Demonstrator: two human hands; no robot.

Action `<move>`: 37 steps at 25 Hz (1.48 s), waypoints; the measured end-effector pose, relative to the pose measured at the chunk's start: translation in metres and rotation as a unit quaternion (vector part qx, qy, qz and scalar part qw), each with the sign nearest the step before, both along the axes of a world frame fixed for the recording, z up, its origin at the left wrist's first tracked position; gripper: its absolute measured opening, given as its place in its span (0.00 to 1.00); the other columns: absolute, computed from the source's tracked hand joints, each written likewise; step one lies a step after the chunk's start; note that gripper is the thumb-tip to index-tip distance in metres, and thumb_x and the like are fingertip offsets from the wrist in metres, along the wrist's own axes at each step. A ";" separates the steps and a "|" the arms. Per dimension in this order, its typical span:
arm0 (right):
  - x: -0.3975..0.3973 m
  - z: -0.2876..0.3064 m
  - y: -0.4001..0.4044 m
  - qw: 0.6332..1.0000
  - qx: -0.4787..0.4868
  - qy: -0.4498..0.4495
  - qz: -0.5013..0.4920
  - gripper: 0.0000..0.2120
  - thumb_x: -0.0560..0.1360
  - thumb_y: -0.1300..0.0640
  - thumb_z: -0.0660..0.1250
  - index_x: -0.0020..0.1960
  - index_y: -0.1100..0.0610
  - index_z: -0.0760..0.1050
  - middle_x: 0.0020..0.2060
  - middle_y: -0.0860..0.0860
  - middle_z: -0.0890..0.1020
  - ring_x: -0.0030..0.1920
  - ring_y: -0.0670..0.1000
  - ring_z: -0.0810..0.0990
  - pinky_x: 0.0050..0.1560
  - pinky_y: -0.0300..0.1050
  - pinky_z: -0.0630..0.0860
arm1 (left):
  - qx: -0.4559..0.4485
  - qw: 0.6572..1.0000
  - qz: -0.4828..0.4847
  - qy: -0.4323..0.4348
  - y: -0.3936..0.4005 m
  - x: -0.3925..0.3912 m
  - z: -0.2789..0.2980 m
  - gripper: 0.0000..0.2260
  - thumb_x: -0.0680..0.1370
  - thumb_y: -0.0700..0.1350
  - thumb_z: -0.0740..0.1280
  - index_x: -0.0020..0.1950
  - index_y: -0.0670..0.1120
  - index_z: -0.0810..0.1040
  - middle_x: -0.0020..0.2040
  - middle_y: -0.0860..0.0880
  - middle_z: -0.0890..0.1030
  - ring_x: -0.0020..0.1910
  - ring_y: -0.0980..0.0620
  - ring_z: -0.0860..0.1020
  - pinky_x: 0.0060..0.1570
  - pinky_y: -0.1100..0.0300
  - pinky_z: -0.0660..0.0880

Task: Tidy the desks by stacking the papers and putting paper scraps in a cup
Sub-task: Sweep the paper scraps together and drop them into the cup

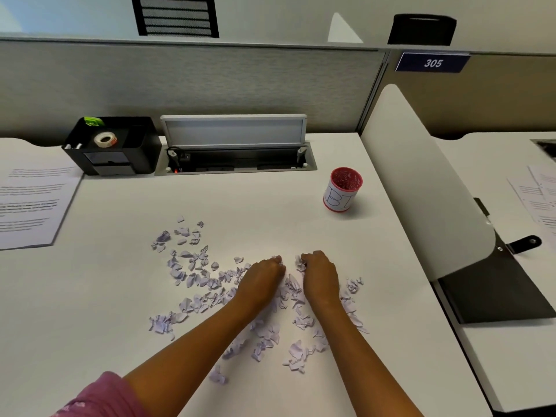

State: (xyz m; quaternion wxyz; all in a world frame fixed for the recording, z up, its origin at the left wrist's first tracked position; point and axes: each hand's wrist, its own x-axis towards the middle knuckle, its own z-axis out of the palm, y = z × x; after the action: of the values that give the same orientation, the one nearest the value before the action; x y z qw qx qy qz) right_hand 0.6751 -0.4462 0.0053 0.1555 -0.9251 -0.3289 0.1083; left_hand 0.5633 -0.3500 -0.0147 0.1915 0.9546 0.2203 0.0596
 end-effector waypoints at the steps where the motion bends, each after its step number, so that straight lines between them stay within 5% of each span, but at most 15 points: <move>1: 0.004 -0.001 0.000 1.000 0.009 0.010 -0.005 0.13 0.80 0.65 0.62 0.61 0.57 0.80 0.57 0.55 0.81 0.55 0.53 0.81 0.51 0.39 0.75 | -0.019 1.000 0.002 -0.003 0.004 -0.001 0.001 0.08 0.80 0.38 0.65 0.45 0.42 0.82 0.54 0.43 0.83 0.53 0.47 0.83 0.51 0.56 0.80; 4: 0.023 0.000 -0.002 0.999 0.011 0.034 -0.003 0.11 0.77 0.68 0.65 0.55 0.61 0.83 0.53 0.56 0.84 0.52 0.53 0.83 0.52 0.41 0.77 | -0.082 0.996 0.039 -0.024 0.016 -0.002 0.010 0.08 0.79 0.39 0.66 0.51 0.42 0.85 0.56 0.43 0.84 0.55 0.47 0.82 0.58 0.57 0.77; 9: 0.052 0.016 -0.016 0.983 0.135 0.117 -0.049 0.12 0.73 0.71 0.67 0.49 0.60 0.86 0.48 0.56 0.86 0.49 0.53 0.84 0.50 0.33 0.73 | -0.192 0.962 0.180 -0.076 0.033 0.008 0.035 0.08 0.74 0.37 0.72 0.52 0.42 0.86 0.50 0.44 0.86 0.47 0.51 0.84 0.52 0.67 0.75; 13: 0.079 0.044 -0.025 0.920 0.236 0.304 -0.068 0.09 0.72 0.67 0.72 0.47 0.55 0.86 0.43 0.54 0.87 0.42 0.52 0.84 0.47 0.41 0.81 | -0.347 0.902 0.223 -0.125 0.044 0.018 0.063 0.06 0.72 0.37 0.75 0.48 0.42 0.87 0.42 0.47 0.87 0.38 0.55 0.85 0.42 0.70 0.78; 16: 0.102 0.064 -0.020 0.852 0.302 0.415 -0.106 0.09 0.73 0.68 0.72 0.50 0.59 0.84 0.44 0.59 0.86 0.42 0.52 0.84 0.42 0.37 0.80 | -0.486 0.836 0.202 -0.156 0.042 0.043 0.091 0.08 0.73 0.34 0.73 0.51 0.37 0.85 0.44 0.43 0.86 0.45 0.47 0.85 0.47 0.60 0.81; 18: 0.118 0.074 -0.016 0.833 0.331 0.428 -0.118 0.09 0.74 0.69 0.70 0.52 0.62 0.83 0.42 0.57 0.86 0.40 0.49 0.85 0.39 0.34 0.79 | -0.510 0.821 0.197 -0.161 0.044 0.072 0.107 0.09 0.73 0.33 0.73 0.53 0.35 0.83 0.47 0.41 0.86 0.46 0.46 0.85 0.50 0.58 0.81; 22: 0.146 0.082 -0.008 0.811 0.370 0.432 -0.134 0.08 0.74 0.68 0.71 0.51 0.61 0.83 0.41 0.55 0.86 0.39 0.49 0.85 0.42 0.36 0.81 | -0.504 0.825 0.208 -0.150 0.054 0.144 0.131 0.10 0.73 0.33 0.72 0.54 0.36 0.83 0.48 0.41 0.84 0.45 0.47 0.84 0.48 0.59 0.82; 30: 0.199 0.093 0.012 0.819 0.390 0.392 -0.152 0.08 0.72 0.68 0.73 0.49 0.61 0.84 0.37 0.53 0.86 0.37 0.50 0.83 0.40 0.36 0.80 | -0.386 0.888 0.245 -0.050 0.073 0.255 0.130 0.12 0.71 0.42 0.76 0.52 0.39 0.84 0.48 0.43 0.84 0.48 0.48 0.82 0.48 0.56 0.82; 37: 0.230 0.093 0.051 0.903 0.313 0.259 -0.138 0.08 0.71 0.63 0.76 0.49 0.56 0.86 0.47 0.56 0.86 0.43 0.53 0.85 0.47 0.46 0.82 | -0.404 0.899 0.166 -0.032 0.072 0.261 0.139 0.19 0.72 0.29 0.71 0.61 0.42 0.81 0.62 0.41 0.79 0.63 0.41 0.76 0.56 0.52 0.78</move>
State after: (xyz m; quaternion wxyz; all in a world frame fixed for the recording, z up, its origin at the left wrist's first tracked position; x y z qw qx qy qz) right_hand 0.9049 -0.3949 0.0982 0.5305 -0.8042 -0.1629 0.2129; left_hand 0.8240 -0.2780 0.1238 0.5549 0.7422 0.3748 0.0265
